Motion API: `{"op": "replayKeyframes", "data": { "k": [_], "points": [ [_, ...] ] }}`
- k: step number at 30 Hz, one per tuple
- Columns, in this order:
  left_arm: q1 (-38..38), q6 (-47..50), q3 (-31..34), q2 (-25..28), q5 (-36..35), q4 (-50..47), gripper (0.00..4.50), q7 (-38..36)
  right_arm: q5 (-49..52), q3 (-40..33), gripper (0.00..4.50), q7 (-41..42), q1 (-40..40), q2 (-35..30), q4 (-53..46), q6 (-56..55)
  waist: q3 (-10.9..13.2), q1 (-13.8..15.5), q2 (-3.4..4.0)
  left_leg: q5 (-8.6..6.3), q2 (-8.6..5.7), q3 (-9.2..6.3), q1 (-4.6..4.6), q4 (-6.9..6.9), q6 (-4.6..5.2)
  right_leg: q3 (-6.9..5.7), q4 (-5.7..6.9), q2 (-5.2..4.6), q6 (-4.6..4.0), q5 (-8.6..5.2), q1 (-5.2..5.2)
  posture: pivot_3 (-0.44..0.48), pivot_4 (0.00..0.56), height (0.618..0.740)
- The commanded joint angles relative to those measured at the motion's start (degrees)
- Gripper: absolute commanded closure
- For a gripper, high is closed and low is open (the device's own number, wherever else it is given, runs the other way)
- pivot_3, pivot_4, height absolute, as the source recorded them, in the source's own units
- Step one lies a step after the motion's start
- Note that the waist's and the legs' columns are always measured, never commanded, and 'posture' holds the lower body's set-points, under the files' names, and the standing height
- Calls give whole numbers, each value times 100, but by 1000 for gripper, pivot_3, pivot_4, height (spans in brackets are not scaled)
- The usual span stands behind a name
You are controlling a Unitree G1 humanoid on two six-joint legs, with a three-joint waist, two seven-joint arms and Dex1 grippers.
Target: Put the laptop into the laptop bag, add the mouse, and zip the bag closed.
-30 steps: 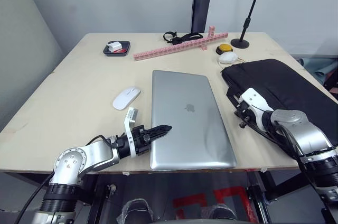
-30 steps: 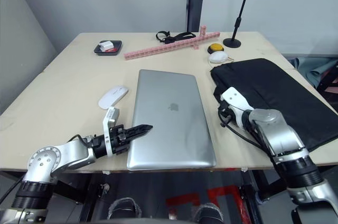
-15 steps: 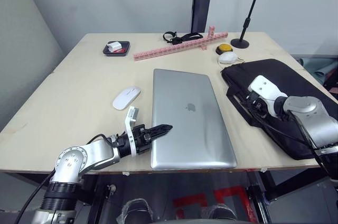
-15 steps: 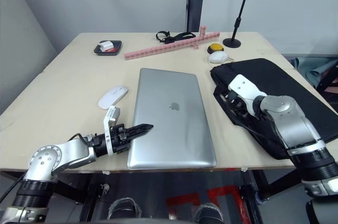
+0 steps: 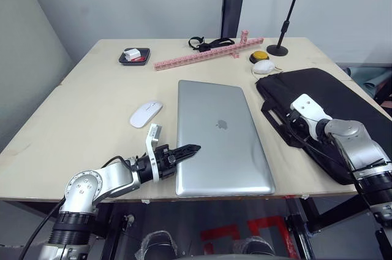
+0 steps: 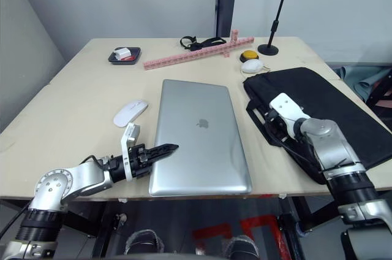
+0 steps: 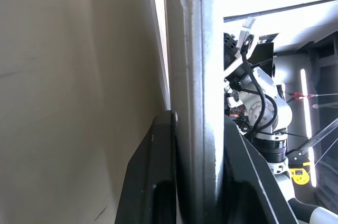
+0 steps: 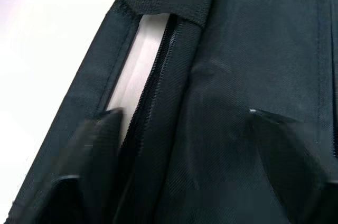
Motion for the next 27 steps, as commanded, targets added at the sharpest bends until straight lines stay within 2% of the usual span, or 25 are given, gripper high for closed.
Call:
{"op": "replayKeyframes", "data": {
  "k": [1, 9, 19, 27],
  "points": [
    [-42, -129, 65, -53, -143, -506, 4114, -121, 214, -317, 1823, -1, -130, 73, 67, 223, 0, 0, 0, 0, 0, 0, 0, 0, 0, 0, 0, 0, 0, 0, 0, 0, 150, 740],
    [158, -184, 44, -25, -192, -708, 4114, -105, 487, -509, 4487, 74, -101, 125, 70, 557, -3, 5, -1, -1, 0, 0, 2, 1, 0, 1, 1, 0, 0, 0, 2, 0, 150, 740],
    [77, -199, -31, -33, -140, -629, 4114, -134, 1250, -979, 4487, 165, -260, 182, -210, 1641, -5, 13, -1, 0, 0, -1, 2, 0, 0, 0, 1, 0, 0, 0, 2, 0, 150, 740],
    [-39, -212, -41, -81, -198, -418, 4114, -77, 2537, -1831, 4487, 177, -1362, 94, -628, 4006, -6, 9, 2, 1, 0, 0, 3, 0, -1, 2, 5, 1, 1, 0, -1, 0, 150, 740]
  ]
}}
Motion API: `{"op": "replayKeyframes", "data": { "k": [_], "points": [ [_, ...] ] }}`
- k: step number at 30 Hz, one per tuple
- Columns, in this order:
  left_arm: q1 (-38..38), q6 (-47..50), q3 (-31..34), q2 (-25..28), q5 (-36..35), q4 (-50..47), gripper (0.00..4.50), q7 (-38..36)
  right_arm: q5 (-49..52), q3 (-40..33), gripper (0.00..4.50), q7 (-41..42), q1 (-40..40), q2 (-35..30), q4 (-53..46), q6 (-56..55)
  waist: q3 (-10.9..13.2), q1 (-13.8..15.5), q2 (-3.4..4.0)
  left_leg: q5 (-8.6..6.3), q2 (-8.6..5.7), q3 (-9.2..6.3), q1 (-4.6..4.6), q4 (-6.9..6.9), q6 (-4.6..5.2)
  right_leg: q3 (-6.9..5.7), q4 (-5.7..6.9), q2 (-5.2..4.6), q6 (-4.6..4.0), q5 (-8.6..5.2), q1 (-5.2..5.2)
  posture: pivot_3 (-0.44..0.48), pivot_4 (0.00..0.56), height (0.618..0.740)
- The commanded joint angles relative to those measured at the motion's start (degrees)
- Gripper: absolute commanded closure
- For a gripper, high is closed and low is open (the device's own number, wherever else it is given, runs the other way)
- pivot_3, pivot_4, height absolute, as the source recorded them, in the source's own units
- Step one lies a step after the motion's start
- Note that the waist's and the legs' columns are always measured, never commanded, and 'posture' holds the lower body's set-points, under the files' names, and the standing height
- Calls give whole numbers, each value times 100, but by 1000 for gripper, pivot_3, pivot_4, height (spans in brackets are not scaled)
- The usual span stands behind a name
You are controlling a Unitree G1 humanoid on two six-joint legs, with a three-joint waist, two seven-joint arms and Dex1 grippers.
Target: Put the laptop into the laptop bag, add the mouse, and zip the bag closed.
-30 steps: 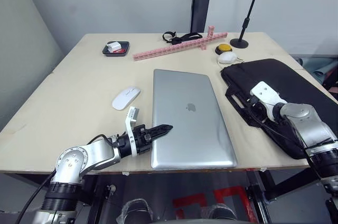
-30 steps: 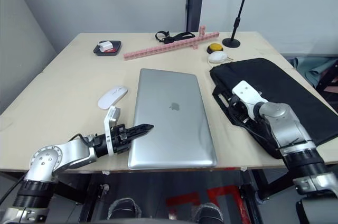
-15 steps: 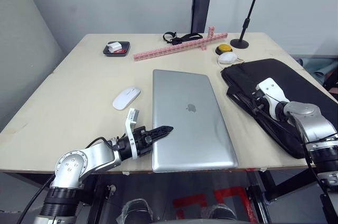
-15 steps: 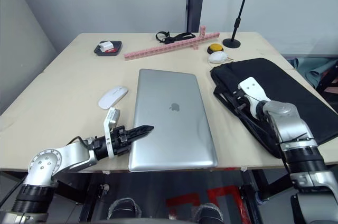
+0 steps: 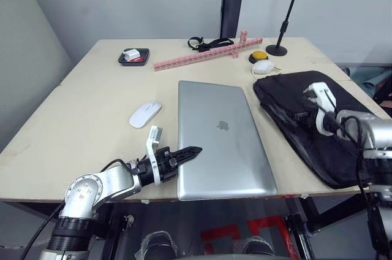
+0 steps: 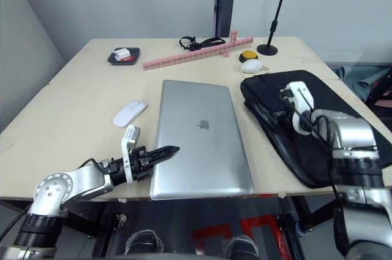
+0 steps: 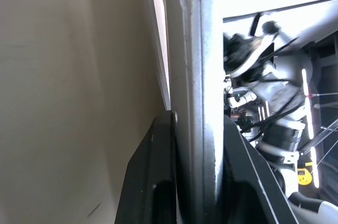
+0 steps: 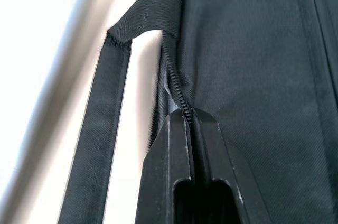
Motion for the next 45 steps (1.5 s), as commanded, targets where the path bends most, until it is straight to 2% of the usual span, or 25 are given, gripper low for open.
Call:
{"op": "replayKeyframes", "data": {
  "k": [1, 6, 11, 13, 22, 28, 35, 39, 45],
  "points": [
    [-214, -72, 50, -68, -213, -151, 4114, -122, 456, -434, 4487, -118, -429, -79, -404, 787, 0, 13, 0, 1, 0, 0, 0, -1, -2, 0, 0, 0, 0, 0, 0, 0, 150, 740],
    [-302, -138, 87, -184, -509, -66, 4114, -30, 603, -517, 4487, -310, -831, -113, -427, 1223, 0, 42, 0, 19, 0, 0, -4, -2, -28, -1, -4, 0, 0, 0, -1, 0, 150, 740],
    [-471, -239, 135, -359, -1436, 220, 4114, 411, 700, -490, 4487, -469, -911, 29, -545, 1293, 0, 58, 0, 18, 0, 0, -9, -2, -32, 0, -2, 0, 3, 1, -8, 0, 150, 740],
    [-572, -87, 239, -490, -1524, 412, 4114, 483, 740, -522, 4487, -544, -865, 115, -611, 1308, 0, 71, 0, 19, 0, 0, -13, -2, -34, 0, 0, 0, 7, 3, -13, 0, 150, 740],
    [-909, 180, 456, -991, -1524, 844, 4114, 861, 868, -629, 4487, -784, -816, 302, -765, 1411, 0, 75, 0, 23, 0, 1, -34, -2, -30, 2, -2, 1, 24, 8, -29, 0, 150, 740],
    [-1251, 162, 365, -1222, -1524, 1067, 4114, 1132, 968, -673, 4487, -952, -806, 454, -919, 1509, 0, 80, 0, 26, 0, -1, -33, 1, -35, 5, -2, 0, 108, 20, -28, 0, 150, 740],
    [-1700, 98, 171, -1410, -1524, 1425, 4114, 1288, 1043, -766, 4487, -1224, -871, 750, -1068, 1697, 0, 81, 0, 34, 0, -1, -36, -1, -27, 7, -2, -1, 146, 18, -30, 0, 150, 740],
    [-1959, 116, 71, -1442, -1358, 1632, 4114, 1138, 1065, -843, 4487, -1359, -855, 926, -1199, 1790, 0, 83, 0, 36, 1, -2, -36, -4, -29, 7, -2, -1, 180, 25, -31, 0, 150, 740],
    [-2368, 200, -36, -1646, -595, 2022, 4114, 606, 1080, -1007, 4487, -1648, -833, 1262, -1393, 1914, 0, 91, 0, 36, 1, -2, -36, -2, -29, 7, -2, -3, 180, 25, -30, 0, 150, 740]
  ]
}}
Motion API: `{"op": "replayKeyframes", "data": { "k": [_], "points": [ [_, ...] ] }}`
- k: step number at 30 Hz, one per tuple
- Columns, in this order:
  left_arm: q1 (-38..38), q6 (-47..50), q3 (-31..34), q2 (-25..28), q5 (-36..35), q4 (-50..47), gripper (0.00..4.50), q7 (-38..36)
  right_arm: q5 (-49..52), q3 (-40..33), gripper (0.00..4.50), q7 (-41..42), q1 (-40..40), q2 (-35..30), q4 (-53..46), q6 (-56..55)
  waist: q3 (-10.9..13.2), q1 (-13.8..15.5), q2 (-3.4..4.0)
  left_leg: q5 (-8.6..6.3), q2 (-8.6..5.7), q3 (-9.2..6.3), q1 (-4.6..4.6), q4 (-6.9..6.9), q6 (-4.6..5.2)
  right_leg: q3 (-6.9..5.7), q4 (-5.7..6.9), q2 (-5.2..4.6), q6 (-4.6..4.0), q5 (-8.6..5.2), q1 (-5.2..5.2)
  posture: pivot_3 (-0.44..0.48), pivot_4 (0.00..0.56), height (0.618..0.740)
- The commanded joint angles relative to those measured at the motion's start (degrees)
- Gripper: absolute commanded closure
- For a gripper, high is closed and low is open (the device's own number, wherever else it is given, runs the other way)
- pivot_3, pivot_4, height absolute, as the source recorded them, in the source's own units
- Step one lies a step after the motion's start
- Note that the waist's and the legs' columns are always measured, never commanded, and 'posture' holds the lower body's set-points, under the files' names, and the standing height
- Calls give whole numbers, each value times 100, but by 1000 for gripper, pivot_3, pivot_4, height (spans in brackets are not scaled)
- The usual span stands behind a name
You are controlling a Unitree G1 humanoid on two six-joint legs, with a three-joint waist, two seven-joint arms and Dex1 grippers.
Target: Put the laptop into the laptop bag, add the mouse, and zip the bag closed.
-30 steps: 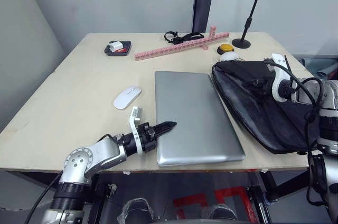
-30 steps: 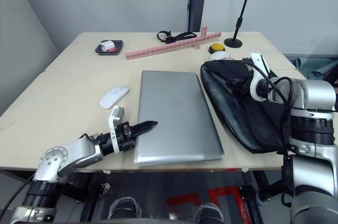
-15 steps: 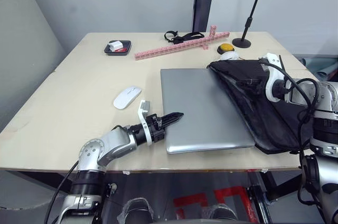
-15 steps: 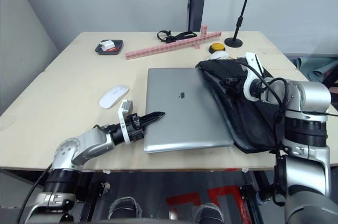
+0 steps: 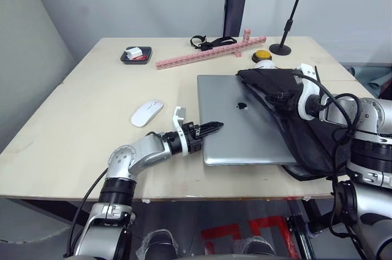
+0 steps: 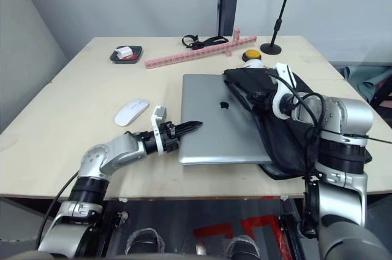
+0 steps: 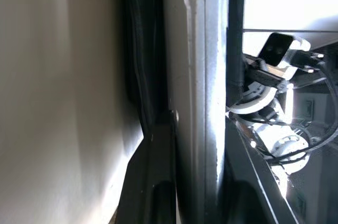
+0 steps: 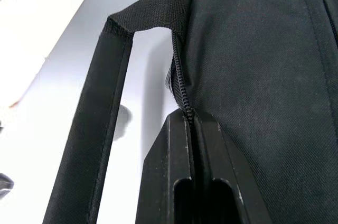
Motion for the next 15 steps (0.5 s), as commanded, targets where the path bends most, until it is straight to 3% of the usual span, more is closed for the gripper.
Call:
{"op": "replayKeyframes", "data": {
  "k": [1, 15],
  "points": [
    [-475, 74, 56, -257, 135, -20, 4114, -784, 108, -210, 4487, -147, -67, 148, -354, 64, 0, 2, 0, 0, 0, 0, -1, 0, 0, 0, 0, 0, 0, 0, 0, 0, 150, 740],
    [-1393, -274, 236, -1510, 2030, 1349, 4114, -1806, 126, -483, 4487, -586, -136, 802, -696, 422, -1, 13, 2, 1, -1, -1, -5, -2, 1, -1, -2, -1, 28, 16, -2, 0, 150, 740]
  ]
}}
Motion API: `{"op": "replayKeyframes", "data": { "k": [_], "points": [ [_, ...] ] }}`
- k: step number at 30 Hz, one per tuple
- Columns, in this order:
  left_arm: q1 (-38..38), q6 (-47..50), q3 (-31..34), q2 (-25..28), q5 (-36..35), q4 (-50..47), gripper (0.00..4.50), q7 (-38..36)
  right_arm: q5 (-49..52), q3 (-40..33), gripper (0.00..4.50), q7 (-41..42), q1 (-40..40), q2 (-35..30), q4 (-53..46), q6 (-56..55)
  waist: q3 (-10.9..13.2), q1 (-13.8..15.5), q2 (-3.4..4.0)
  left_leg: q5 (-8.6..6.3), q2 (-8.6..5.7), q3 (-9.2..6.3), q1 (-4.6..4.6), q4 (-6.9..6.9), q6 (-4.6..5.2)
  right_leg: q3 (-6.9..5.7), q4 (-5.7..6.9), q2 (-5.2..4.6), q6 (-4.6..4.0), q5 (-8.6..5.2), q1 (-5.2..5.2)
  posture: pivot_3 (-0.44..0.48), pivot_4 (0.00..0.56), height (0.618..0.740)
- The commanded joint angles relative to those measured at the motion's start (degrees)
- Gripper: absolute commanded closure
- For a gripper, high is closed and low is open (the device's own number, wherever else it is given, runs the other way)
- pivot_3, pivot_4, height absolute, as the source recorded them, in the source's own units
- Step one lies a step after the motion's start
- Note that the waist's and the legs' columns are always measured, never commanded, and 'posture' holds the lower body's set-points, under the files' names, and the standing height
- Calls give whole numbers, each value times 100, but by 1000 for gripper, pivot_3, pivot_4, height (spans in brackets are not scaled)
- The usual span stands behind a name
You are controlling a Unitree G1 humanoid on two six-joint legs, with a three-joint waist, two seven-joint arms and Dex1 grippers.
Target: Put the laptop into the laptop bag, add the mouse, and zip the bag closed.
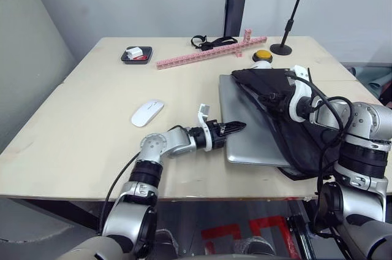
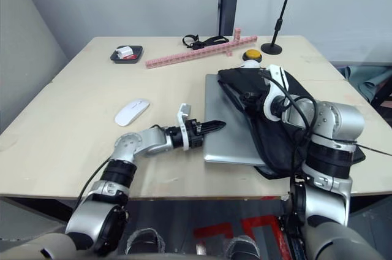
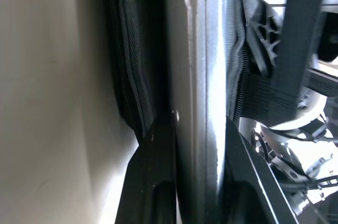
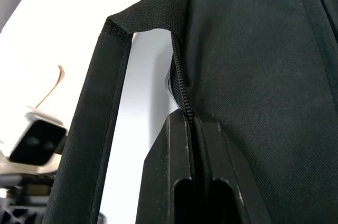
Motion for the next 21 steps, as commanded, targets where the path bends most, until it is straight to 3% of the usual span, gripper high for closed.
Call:
{"op": "replayKeyframes", "data": {
  "k": [1, 7, 17, 19, 21],
  "points": [
    [-464, -271, 205, -493, 240, 24, 4114, -708, 85, -193, 4487, -97, -151, 159, -285, 100, -1, 4, 2, 0, 0, 0, 0, 0, 0, 0, 0, 0, -1, 0, 0, 0, 150, 740],
    [-775, -771, 338, -992, 1144, 638, 4114, -1130, 73, -286, 4487, -226, -137, 372, -470, 287, -8, 3, 13, 1, -1, 0, 2, 1, 2, 0, 0, -2, -1, 0, 1, 0, 150, 740],
    [-846, -809, 218, -1154, 2015, 671, 4114, -1709, 53, -322, 4487, -273, -172, 421, -492, 349, -18, 24, 31, 3, -1, 0, 5, 3, 3, 2, 3, -4, -5, -3, 4, 0, 150, 740],
    [-782, -723, 276, -1132, 2025, 557, 3171, -1720, 49, -314, 4500, -265, -165, 401, -472, 328, -19, 23, 32, 3, -1, 0, 5, 3, 3, 2, 3, -4, -9, -5, 4, 0, 150, 740],
    [-681, -605, 246, -1034, 2091, 373, 2553, -1726, 40, -301, 4500, -256, -169, 369, -431, 288, -19, 25, 32, 3, -1, 0, 4, 3, 3, 1, 3, -4, -13, -7, 4, 0, 150, 740]
  ]
}}
